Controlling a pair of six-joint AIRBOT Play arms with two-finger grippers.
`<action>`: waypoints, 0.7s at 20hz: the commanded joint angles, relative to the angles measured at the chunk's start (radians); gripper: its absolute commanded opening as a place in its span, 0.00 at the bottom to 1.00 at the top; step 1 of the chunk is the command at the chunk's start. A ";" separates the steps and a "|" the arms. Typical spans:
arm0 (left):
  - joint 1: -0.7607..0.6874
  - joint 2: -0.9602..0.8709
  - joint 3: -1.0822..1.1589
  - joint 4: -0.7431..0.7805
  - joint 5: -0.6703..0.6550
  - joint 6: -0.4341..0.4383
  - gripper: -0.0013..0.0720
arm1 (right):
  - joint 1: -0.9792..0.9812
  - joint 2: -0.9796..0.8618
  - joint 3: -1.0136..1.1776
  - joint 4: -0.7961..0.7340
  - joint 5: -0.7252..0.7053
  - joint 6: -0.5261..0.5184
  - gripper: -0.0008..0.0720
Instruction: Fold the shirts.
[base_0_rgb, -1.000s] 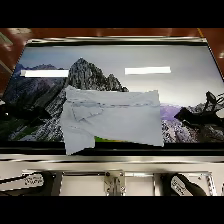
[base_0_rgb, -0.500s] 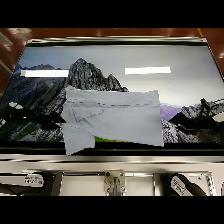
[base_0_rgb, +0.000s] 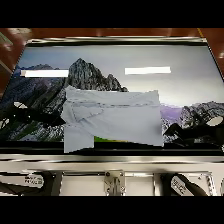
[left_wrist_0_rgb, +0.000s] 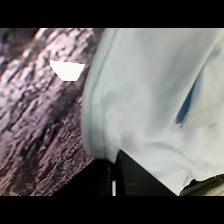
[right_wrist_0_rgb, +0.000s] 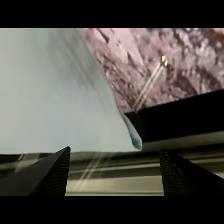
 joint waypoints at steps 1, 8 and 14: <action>-0.001 0.013 0.003 -0.006 -0.060 0.033 0.08 | 0.000 -0.080 -0.061 0.037 0.041 -0.028 0.93; -0.001 0.030 0.003 -0.006 -0.108 0.062 0.08 | 0.001 -0.164 -0.061 0.198 -0.048 -0.023 0.91; -0.001 0.030 0.005 -0.006 -0.135 0.061 0.08 | 0.158 -0.234 -0.061 0.243 -0.114 -0.071 0.46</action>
